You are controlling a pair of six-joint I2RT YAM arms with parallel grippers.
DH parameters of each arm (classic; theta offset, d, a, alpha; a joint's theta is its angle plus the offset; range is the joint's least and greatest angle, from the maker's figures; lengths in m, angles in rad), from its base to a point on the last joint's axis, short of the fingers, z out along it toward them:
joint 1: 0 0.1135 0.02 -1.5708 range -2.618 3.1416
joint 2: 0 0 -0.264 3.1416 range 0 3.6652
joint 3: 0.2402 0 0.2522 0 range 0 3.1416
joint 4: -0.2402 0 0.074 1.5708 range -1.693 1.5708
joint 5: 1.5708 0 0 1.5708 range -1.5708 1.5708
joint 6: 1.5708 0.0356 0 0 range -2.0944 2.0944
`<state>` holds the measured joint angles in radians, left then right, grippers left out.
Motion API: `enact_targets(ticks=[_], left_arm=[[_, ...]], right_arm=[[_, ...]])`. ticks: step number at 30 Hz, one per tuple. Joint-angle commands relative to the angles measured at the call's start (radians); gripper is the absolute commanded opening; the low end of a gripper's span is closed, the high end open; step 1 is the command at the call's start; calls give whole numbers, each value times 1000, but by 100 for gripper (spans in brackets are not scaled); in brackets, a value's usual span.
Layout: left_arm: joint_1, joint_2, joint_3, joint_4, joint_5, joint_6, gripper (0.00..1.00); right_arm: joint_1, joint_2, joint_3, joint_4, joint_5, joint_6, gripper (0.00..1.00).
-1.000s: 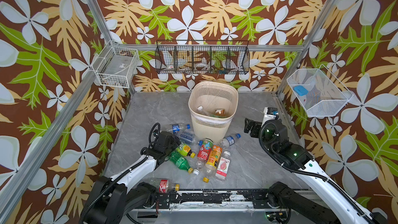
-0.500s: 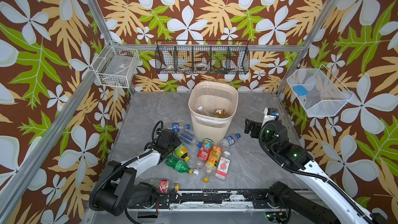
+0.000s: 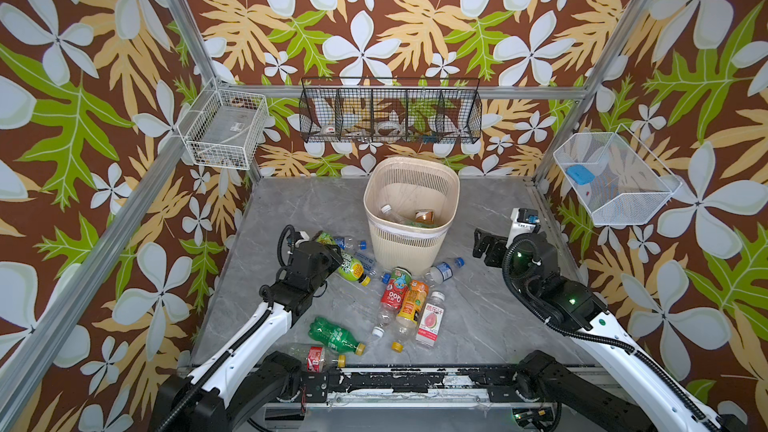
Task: Throw the plastic bottles in the bin
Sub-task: 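Lift the lime-green bottle with the left gripper and carry it over the bin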
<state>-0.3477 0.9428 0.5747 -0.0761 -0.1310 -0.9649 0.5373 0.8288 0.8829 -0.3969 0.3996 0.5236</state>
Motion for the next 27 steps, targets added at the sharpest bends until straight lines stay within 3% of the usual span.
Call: enact_targets(ticks=[1, 8, 13, 20, 27], left_arm=[[2, -58, 28, -61, -15, 22, 47], [3, -171, 126, -156, 36, 47, 44], [3, -176, 339, -231, 50, 111, 43], [-16, -23, 624, -177, 148, 148, 39], [-178, 251, 839, -78, 117, 184, 39]], right_arm=[[1, -2, -2, 7, 14, 9, 100], [1, -2, 2, 6, 13, 9, 100], [1, -12, 4, 1, 17, 6, 100], [2, -20, 5, -3, 17, 9, 100], [1, -26, 17, -16, 21, 9, 100]])
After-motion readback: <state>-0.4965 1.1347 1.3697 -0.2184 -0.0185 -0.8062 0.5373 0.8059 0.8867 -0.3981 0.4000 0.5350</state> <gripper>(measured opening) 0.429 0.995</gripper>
